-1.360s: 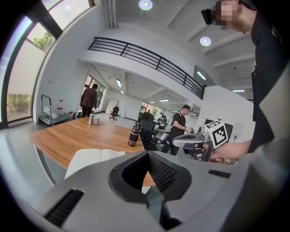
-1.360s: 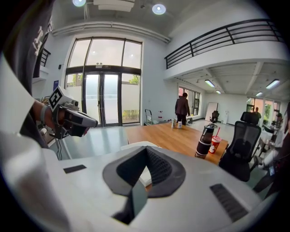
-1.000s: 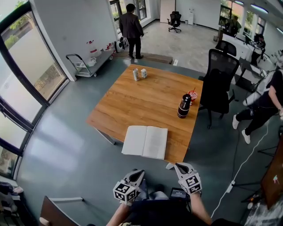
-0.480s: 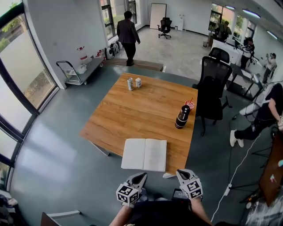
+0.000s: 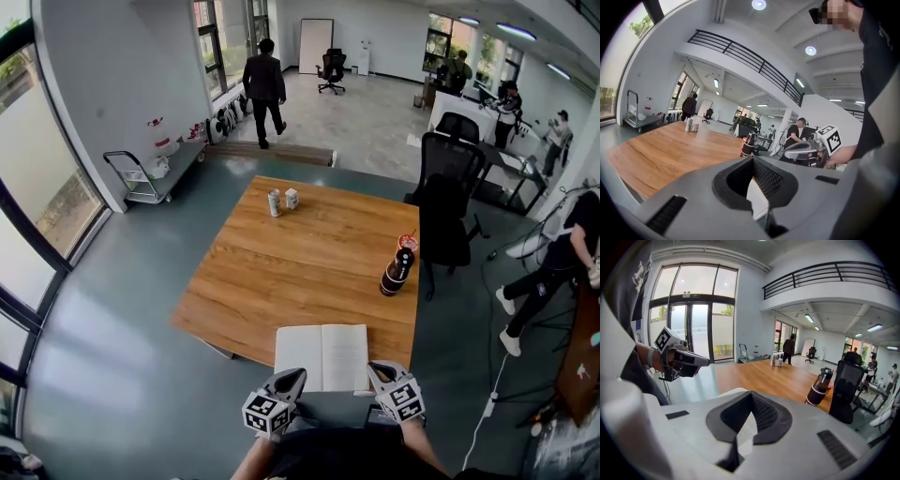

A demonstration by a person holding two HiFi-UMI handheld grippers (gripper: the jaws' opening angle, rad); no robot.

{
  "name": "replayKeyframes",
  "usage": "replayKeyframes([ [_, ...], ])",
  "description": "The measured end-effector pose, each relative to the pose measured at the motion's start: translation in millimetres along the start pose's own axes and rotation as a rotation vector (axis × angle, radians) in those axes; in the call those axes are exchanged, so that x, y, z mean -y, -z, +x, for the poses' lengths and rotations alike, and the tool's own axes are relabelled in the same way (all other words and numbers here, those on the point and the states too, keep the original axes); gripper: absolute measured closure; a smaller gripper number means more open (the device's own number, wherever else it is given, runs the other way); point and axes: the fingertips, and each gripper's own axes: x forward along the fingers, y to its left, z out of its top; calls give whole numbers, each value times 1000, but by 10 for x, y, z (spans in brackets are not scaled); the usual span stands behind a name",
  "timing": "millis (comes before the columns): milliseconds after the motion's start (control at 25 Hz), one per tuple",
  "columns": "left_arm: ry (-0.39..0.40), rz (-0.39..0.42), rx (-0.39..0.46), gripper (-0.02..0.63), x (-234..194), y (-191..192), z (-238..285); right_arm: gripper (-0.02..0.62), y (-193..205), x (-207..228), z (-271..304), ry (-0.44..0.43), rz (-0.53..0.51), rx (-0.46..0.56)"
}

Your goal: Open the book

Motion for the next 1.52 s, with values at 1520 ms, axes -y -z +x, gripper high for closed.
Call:
replayKeyframes([
  [1520, 190, -4, -220, 601, -445, 504, 329, 480, 1622, -291, 654, 81, 346, -350],
])
